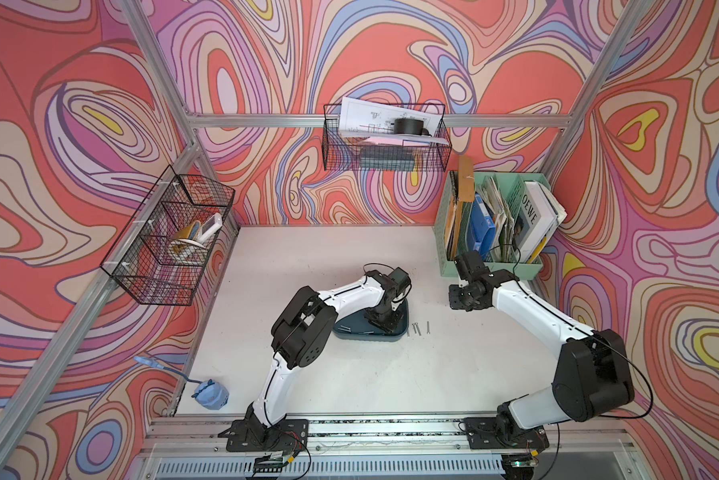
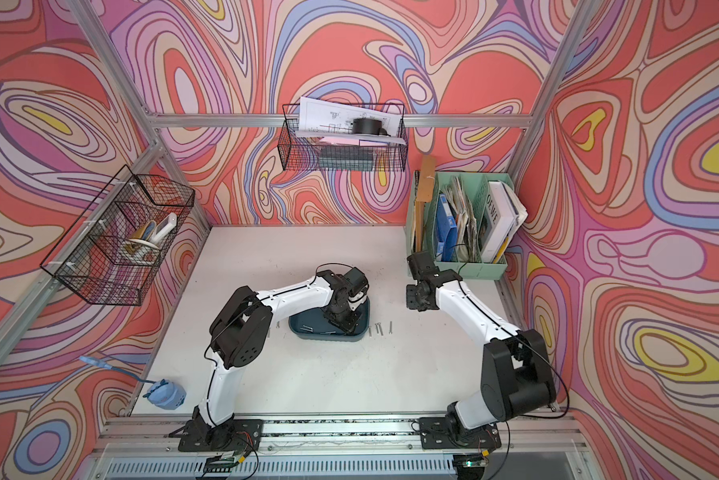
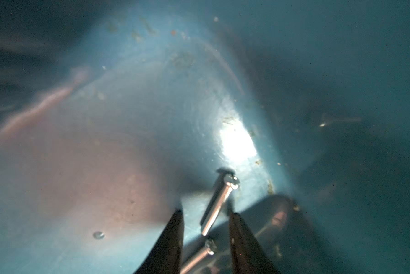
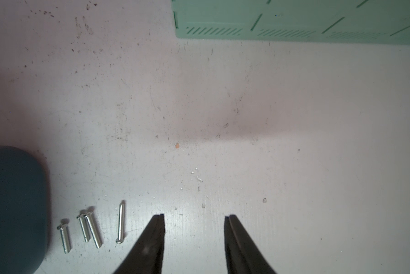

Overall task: Take out the screws from the storage box
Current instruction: Pick up the screw from the storage box.

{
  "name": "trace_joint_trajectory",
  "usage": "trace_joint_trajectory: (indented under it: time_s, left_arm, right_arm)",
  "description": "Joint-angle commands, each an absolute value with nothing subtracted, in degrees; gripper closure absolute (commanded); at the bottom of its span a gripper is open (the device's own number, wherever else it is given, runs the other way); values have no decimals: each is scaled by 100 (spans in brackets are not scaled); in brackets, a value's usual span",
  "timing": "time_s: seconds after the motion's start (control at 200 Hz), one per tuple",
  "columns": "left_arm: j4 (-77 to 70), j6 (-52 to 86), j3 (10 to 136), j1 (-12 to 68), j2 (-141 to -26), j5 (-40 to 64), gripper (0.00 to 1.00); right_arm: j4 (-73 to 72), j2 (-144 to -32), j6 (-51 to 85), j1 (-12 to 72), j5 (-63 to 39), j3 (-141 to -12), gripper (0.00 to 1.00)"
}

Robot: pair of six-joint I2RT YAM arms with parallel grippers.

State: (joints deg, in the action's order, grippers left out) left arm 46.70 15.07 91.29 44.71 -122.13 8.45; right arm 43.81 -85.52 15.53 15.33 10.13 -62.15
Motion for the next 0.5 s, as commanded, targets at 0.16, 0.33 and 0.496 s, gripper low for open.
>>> trace_joint_trajectory:
  time_s: [0.16, 0.33, 0.496]
  left_arm:
    - [4446, 1707, 8763, 4496, -12270, 302, 84]
    - [4389, 1746, 8737, 4425, -12187, 209, 97]
    - [4324, 1761, 8770, 4333, -12090, 155, 100]
  right_arm:
    - [4439, -8335, 1660, 1503, 1092, -6298, 57]
    - [4430, -8292, 1697, 1503, 1080, -6273, 57]
    - [4426, -8293, 1703, 1503, 1084, -6267, 57]
